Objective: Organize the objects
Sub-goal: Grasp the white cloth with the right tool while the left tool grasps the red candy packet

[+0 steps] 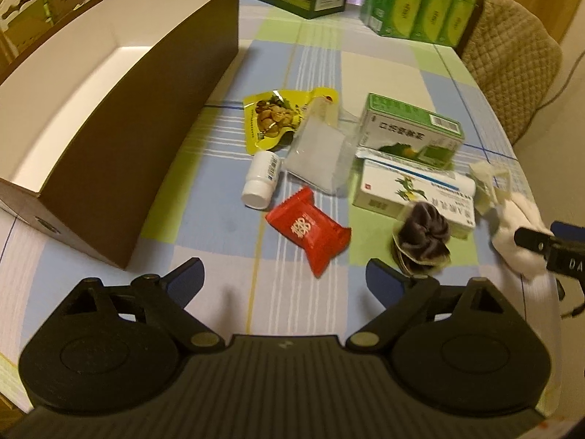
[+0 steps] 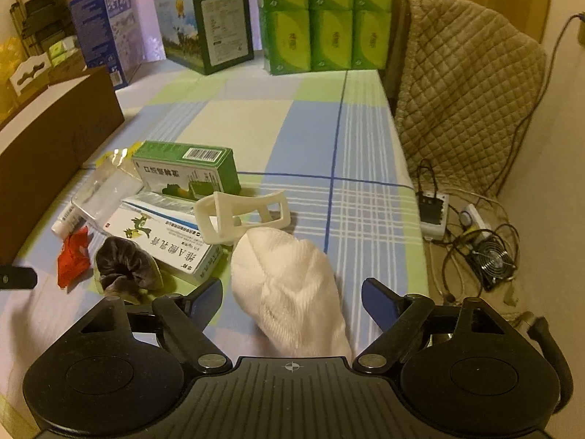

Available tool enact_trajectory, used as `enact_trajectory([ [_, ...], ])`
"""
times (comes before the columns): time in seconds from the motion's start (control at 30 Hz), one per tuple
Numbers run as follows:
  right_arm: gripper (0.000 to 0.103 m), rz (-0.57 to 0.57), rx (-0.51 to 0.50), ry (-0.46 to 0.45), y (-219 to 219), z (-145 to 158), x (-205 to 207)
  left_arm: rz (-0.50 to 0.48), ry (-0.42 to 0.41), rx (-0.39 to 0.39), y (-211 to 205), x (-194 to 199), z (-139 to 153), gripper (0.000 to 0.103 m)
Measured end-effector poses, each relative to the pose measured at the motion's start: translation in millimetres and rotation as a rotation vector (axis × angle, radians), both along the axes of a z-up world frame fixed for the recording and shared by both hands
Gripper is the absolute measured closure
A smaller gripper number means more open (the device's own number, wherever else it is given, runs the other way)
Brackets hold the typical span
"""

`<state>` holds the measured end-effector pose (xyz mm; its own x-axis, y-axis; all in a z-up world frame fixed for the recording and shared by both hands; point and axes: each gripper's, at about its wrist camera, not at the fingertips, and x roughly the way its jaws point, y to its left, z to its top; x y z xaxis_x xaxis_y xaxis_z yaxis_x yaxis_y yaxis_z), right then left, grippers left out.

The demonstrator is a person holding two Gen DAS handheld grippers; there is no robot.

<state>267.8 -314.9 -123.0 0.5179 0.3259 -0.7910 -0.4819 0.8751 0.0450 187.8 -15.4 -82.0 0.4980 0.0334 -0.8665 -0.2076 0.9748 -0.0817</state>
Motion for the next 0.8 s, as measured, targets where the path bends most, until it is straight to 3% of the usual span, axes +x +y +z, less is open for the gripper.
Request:
enact_trajectory([
  [0.1,0.029,0.026,-0.004,0.018,1.9,-5.8,6.6,0.023,0.008,0.009,0.1,7.4,-4.4,0.013],
  [0.17,0.046,0.05,-0.004,0.033,2.0,-9.2,8.8,0.034,0.015,0.013,-0.3,12.8,-8.0,0.014],
  [0.33,0.069,0.107,0.0,0.045,-0.4,-7.9,6.3,0.06,0.024,-0.009,-2.3,28.0,-15.8,0.016],
  [0.4,0.071,0.117,0.022,0.073,-6.0,-5.1,6.1,0.073,0.028,-0.022,-3.1,34.7,-19.1,0.018],
  [0.53,0.071,0.12,0.04,0.087,-15.8,2.9,3.6,0.092,0.042,-0.026,-4.7,48.8,-27.6,0.032],
  [0.6,0.071,0.113,0.046,0.09,-20.9,5.1,2.8,0.1,0.051,-0.031,-4.1,54.4,-32.2,0.032],
  [0.8,0.071,0.092,0.061,0.098,-31.9,9.5,3.5,0.1,0.07,-0.031,-3.9,59.5,-41.2,0.046],
])
